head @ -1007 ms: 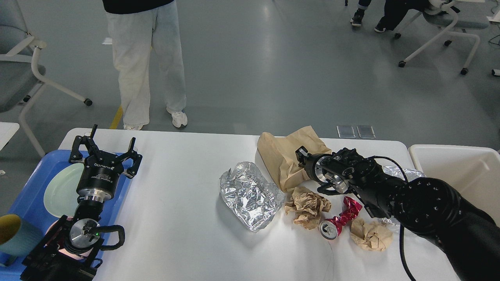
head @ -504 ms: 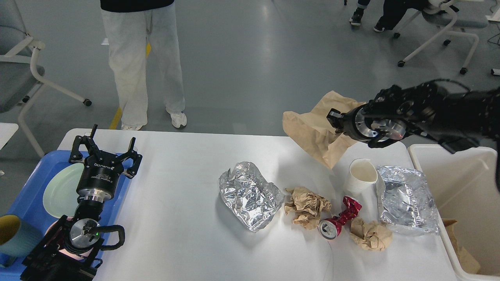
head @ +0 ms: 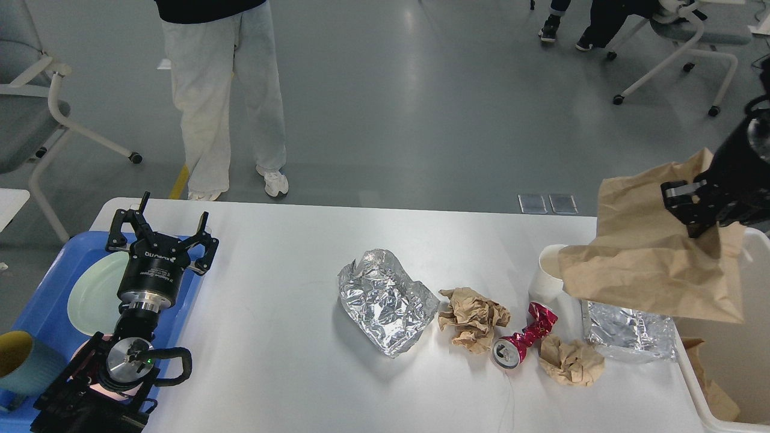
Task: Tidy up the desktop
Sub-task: 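Lift the paper bag and carry it into the white bin, then release the paper bag in the bin and raise the right gripper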
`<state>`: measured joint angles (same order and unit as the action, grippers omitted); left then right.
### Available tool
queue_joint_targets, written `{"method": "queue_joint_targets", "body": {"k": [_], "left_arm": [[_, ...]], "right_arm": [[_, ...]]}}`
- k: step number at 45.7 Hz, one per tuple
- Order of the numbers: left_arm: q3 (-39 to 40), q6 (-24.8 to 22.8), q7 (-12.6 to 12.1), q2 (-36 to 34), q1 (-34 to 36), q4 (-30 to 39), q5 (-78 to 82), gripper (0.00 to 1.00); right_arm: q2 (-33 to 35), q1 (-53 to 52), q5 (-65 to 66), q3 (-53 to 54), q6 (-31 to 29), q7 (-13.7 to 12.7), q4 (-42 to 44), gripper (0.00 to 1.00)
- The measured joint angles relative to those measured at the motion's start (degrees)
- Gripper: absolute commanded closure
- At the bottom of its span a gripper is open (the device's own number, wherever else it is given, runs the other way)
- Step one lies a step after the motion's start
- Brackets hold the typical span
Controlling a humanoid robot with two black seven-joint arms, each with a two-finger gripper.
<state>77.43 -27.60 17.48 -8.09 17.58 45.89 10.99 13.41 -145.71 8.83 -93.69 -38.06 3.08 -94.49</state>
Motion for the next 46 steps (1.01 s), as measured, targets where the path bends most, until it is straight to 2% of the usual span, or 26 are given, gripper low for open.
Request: {"method": "queue_joint_targets", "body": {"k": [3, 6, 12, 18, 21, 22, 31, 38, 46], "left_arm": [[0.0, 0.0, 0.0, 0.0, 0.0, 0.0, 0.0, 0.04], [0.0, 0.0, 0.0, 0.0, 0.0, 0.0, 0.0, 0.04], [0.0, 0.0, 0.0, 0.0, -0.1, 0.1, 0.0, 0.04], [0.0, 0.0, 0.1, 0.1, -0.1, 0.1, 0.0, 0.04], [0.0, 0.0, 0.1, 0.1, -0.1, 0.1, 0.0, 0.04], [0.0, 0.0, 0.1, 0.1, -0.1, 0.1, 0.0, 0.04], [0.0, 0.0, 0.1, 0.1, -0.1, 0.1, 0.0, 0.04], [0.0, 0.0, 0.1, 0.1, -0.1, 0.1, 0.0, 0.04], [0.0, 0.0, 0.1, 0.1, -0.1, 0.1, 0.0, 0.04]], "right_arm": [[0.0, -1.5, 2.2, -4.1, -0.9, 2.6, -0.6, 1.00], [0.1, -1.8, 2.6, -5.7, -1.1, 3.3, -0.7, 1.00], [3.8, -1.2, 2.8, -8.7, 0.8, 3.4, 0.2, 1.00], [14.4, 6.8, 2.9, -10.9, 8.2, 2.7, 6.4, 1.00], [20.6, 12.8, 3.3, -10.8, 11.0, 2.4, 11.6, 1.00], [24.9, 18.6, 3.7, -9.9, 12.4, 2.3, 16.6, 1.00], [34.0, 44.5, 4.0, 3.2, 17.8, 2.4, 34.5, 1.00], [35.1, 65.2, 3.4, 15.9, 24.9, 2.3, 46.3, 1.00], [31.0, 89.1, 1.2, 32.0, 33.4, 1.4, 60.7, 1.00]]}}
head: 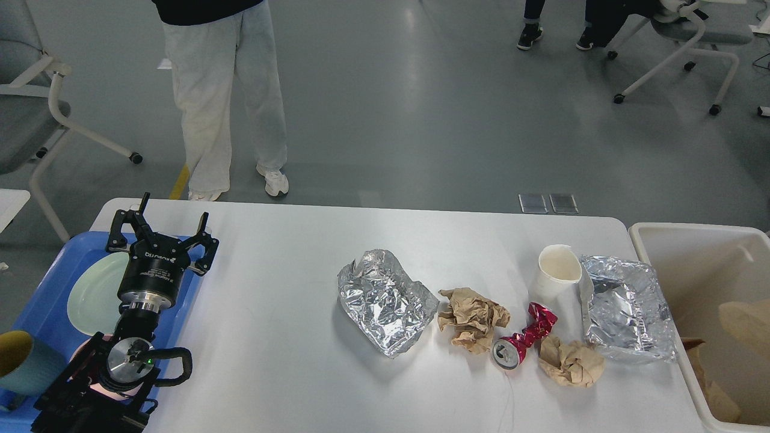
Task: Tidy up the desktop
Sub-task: 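Release the paper bag in the bin and raise the right gripper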
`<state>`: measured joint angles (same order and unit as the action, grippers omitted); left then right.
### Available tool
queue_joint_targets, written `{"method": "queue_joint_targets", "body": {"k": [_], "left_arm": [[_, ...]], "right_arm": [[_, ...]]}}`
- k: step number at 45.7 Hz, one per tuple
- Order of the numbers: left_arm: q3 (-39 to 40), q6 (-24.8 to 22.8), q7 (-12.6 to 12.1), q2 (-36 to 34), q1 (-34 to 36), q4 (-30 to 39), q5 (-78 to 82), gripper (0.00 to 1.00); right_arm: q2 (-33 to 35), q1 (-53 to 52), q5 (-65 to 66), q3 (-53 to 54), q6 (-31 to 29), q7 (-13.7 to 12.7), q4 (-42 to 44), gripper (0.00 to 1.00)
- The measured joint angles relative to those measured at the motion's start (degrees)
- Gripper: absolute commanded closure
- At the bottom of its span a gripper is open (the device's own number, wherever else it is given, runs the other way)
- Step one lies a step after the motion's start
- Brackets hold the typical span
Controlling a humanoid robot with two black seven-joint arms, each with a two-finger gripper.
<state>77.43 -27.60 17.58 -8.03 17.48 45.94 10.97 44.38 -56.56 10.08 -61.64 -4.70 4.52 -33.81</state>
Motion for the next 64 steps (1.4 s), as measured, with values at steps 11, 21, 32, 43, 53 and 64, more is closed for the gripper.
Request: {"method": "queue_joint_targets", "body": {"k": [11, 21, 32, 43, 53, 64], "left_arm": [[0.0, 0.0, 0.0, 0.0, 0.0, 0.0, 0.0, 0.04], [0.0, 0.0, 0.0, -0.1, 0.0, 0.0, 0.0, 0.04], [0.0, 0.0, 0.0, 0.0, 0.0, 0.0, 0.0, 0.04], [0.0, 0.0, 0.0, 0.0, 0.0, 0.0, 0.0, 0.04], [0.0, 0.0, 0.0, -0.1, 0.1, 0.0, 0.0, 0.04], [0.0, 0.0, 0.0, 0.0, 0.1, 0.0, 0.0, 0.04]], "right_arm": [[-13.3, 21.2, -0.4, 13.1, 4.3, -1.9, 23.4, 1.00], [-19.0, 26.2, -0.4, 14.8, 6.5, -4.7, 30.5, 1.00], [-20.8, 28.0, -0.4, 14.9, 6.7, -4.8, 30.7, 1.00], [-21.5, 28.8, -0.4, 14.9, 6.7, -4.8, 30.7, 1.00], [-22.5, 29.4, -0.4, 14.9, 6.6, -4.8, 30.6, 0.82], [-22.9, 29.6, -0.5, 15.1, 9.7, -4.6, 30.6, 0.00]]}}
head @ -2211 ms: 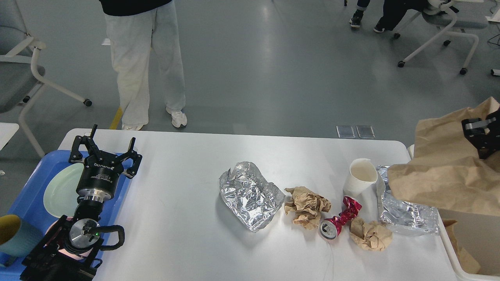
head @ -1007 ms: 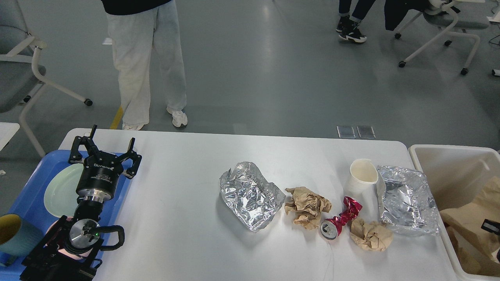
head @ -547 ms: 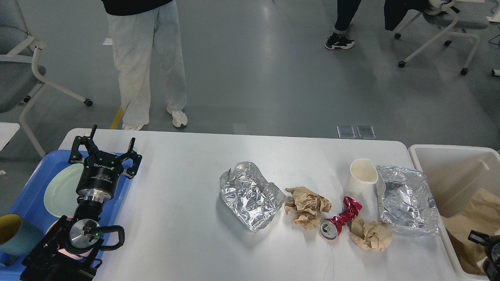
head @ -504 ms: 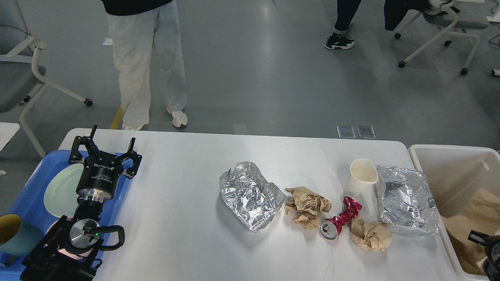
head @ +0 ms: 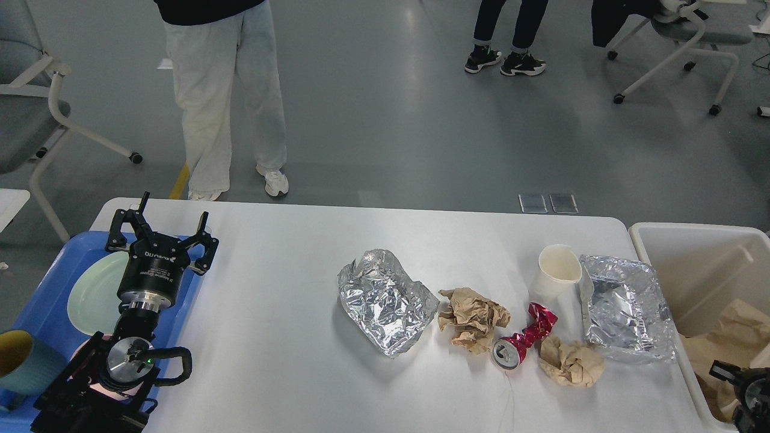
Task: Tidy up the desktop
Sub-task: 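Release the paper bag in the bin and raise the right gripper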
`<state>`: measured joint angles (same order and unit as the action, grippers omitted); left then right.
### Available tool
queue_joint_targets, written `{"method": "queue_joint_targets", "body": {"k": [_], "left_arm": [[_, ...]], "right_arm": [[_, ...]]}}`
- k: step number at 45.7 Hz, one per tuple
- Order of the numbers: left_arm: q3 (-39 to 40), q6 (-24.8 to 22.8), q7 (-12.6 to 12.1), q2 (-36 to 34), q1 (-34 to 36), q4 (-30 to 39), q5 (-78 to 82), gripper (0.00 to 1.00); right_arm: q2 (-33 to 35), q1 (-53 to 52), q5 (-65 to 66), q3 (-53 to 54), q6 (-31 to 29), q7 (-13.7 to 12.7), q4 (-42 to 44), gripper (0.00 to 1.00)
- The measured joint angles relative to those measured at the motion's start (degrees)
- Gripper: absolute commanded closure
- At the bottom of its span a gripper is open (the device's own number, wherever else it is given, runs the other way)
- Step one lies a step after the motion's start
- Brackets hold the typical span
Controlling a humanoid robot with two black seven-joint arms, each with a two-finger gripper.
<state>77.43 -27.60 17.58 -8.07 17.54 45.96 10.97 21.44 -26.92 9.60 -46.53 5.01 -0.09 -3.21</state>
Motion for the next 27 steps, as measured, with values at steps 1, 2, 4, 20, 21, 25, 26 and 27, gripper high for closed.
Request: {"method": "queue_joint_targets", "body": {"k": [1, 2, 4, 20, 21, 25, 26, 27], "left_arm": [[0.0, 0.0, 0.0, 0.0, 0.0, 0.0, 0.0, 0.04], [0.0, 0.0, 0.0, 0.0, 0.0, 0.0, 0.0, 0.04], [0.0, 0.0, 0.0, 0.0, 0.0, 0.0, 0.0, 0.04], [0.0, 0.0, -0.1, 0.0, 0.0, 0.0, 0.0, 0.04], [0.0, 0.0, -0.1, 0.0, 0.0, 0.0, 0.0, 0.04], [0.0, 0.0, -0.1, 0.0, 0.0, 0.0, 0.0, 0.04], [0.0, 0.0, -0.1, 0.0, 0.0, 0.0, 0.0, 0.04], [0.0, 0.0, -0.1, 0.0, 0.0, 0.0, 0.0, 0.04]], "right_arm": [[0.0, 0.0, 0.0, 0.0, 0.5, 0.0, 0.0, 0.00], [-0.1, 0.1, 0.0, 0.1, 0.9, 0.0, 0.0, 0.00], [-0.1, 0.1, 0.0, 0.1, 1.5, 0.1, -0.1, 0.00], [0.8, -0.5, 0.1, 0.1, 1.8, 0.3, -1.2, 0.00], [1.0, -0.7, 0.1, 0.1, 1.8, 0.3, -1.3, 0.00], [2.4, -1.8, 0.4, 0.1, 1.7, 0.1, -2.6, 0.00], [3.0, -2.3, 0.5, 0.0, 1.6, 0.1, -3.5, 0.00], [3.5, -2.9, 0.7, -0.1, 1.4, 0.1, -4.6, 0.00]]}}
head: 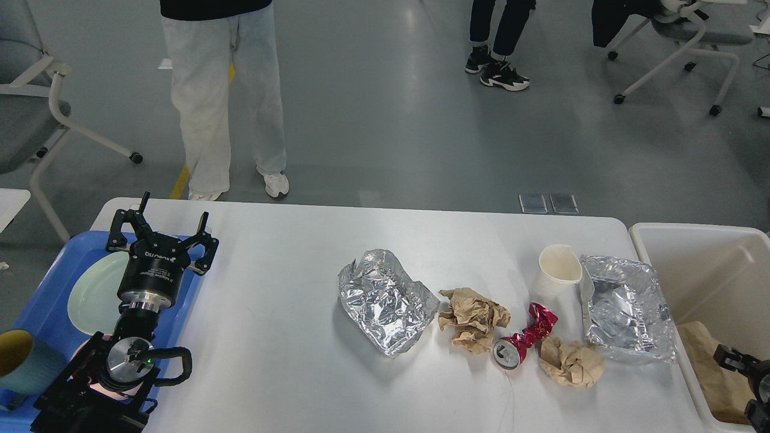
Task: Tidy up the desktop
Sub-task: 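Release the paper bag in the bin and raise the right gripper, then swing the right gripper over to the crumpled foil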
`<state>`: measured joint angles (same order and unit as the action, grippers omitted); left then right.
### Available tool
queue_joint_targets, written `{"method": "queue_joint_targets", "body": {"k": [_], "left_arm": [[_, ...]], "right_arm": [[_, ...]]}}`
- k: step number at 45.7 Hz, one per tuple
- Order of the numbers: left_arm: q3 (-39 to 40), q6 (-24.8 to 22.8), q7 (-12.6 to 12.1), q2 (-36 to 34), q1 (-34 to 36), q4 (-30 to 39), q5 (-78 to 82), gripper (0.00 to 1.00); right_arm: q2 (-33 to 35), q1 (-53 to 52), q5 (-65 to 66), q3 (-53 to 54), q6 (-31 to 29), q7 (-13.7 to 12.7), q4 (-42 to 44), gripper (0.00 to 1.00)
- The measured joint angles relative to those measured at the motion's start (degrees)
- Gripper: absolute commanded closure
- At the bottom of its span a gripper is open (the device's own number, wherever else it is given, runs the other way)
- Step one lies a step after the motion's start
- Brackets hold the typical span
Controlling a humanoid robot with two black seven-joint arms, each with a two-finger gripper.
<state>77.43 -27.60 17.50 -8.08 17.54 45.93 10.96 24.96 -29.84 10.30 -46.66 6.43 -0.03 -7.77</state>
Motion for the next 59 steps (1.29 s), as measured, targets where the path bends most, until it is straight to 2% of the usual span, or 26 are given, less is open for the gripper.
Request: {"method": "queue_joint_targets", "body": {"k": [7, 12, 17, 21, 25, 30, 35, 41, 48, 59], "left_arm": [[0.0, 0.0, 0.0, 0.0, 0.0, 0.0, 0.0, 0.04], [0.0, 0.0, 0.0, 0.0, 0.0, 0.0, 0.0, 0.04], [0.0, 0.0, 0.0, 0.1, 0.0, 0.0, 0.0, 0.04], [0.0, 0.0, 0.0, 0.1, 0.0, 0.0, 0.0, 0.04], [0.0, 0.0, 0.0, 0.1, 0.0, 0.0, 0.0, 0.04], [0.0, 0.0, 0.0, 0.1, 0.0, 0.1, 0.0, 0.04], [0.0, 0.0, 0.0, 0.1, 0.0, 0.1, 0.0, 0.04], [0.0, 0.0, 0.1, 0.1, 0.0, 0.0, 0.0, 0.04], [0.0, 0.0, 0.1, 0.0, -0.1, 0.0, 0.0, 0.04], [0.0, 0.0, 0.1, 0.0, 0.0, 0.0, 0.0, 0.04]], "right_arm": [[7.4, -12.0, 3.6, -3.3, -3.3, -0.7, -14.1, 0.00], [13.6, -27.0, 8.8, -9.7, -8.0, -2.4, -26.8, 0.00], [15.6, -44.3, 12.1, -20.4, -14.7, -3.1, -38.3, 0.00], [13.3, -59.6, 13.1, -30.2, -23.9, -3.2, -45.7, 0.00], [6.0, -74.7, 13.2, -37.7, -36.8, -3.2, -51.8, 0.00], [0.1, -89.2, 12.9, -39.2, -51.1, -3.2, -58.2, 0.00], [-1.9, -101.1, 12.7, -36.6, -58.6, -3.3, -65.4, 0.00], [-2.7, -114.6, 12.1, -34.4, -60.6, -3.3, -76.9, 0.00], [-5.3, -122.3, 8.5, -33.4, -59.9, -3.2, -87.4, 0.00], [-7.1, -124.1, 4.1, -31.9, -57.2, -3.1, -91.6, 0.02]]}}
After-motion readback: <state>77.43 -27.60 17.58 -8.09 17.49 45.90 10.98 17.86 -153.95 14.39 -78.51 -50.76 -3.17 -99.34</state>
